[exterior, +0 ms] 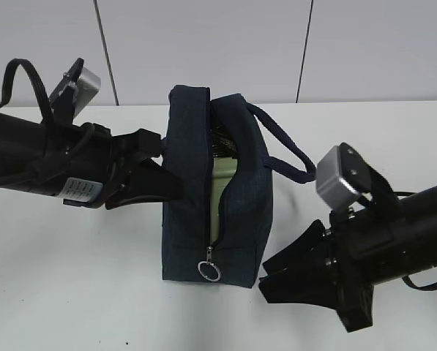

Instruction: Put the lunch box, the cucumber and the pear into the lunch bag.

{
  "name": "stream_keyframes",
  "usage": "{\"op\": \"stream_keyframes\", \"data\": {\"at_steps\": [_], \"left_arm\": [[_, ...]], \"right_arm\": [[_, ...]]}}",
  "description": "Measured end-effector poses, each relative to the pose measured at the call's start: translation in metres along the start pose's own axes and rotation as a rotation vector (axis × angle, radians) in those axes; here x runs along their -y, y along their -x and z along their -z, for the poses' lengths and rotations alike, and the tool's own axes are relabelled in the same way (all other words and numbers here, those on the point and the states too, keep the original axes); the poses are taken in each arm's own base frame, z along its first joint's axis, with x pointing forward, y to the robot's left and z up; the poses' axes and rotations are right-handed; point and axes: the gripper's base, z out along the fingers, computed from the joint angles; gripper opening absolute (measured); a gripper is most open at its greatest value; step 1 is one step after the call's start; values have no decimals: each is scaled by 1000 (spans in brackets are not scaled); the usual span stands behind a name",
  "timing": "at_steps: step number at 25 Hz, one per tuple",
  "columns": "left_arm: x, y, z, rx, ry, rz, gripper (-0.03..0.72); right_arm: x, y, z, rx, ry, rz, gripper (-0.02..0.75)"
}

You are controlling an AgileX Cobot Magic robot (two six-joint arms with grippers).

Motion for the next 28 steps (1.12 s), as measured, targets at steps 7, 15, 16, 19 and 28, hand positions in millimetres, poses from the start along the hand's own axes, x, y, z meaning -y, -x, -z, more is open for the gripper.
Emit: {"op": "stream_keyframes", "data": {"at_steps": [7,15,16,19,28], "left_arm": [[0,0,0,0,0,0,-15],[0,0,0,0,0,0,-15],[0,0,0,0,0,0,-15],[0,0,0,0,0,0,-15],[0,0,0,0,0,0,-15]], "right_arm": [[-3,3,-17,-60,-101,81,344],[6,-1,-25,-38,-130,46,404],[8,-3,-27,-42,-127,40,401],[13,-10,-35,-47,-125,13,398],[21,-19,-50,-1,-96,-13,396]]}}
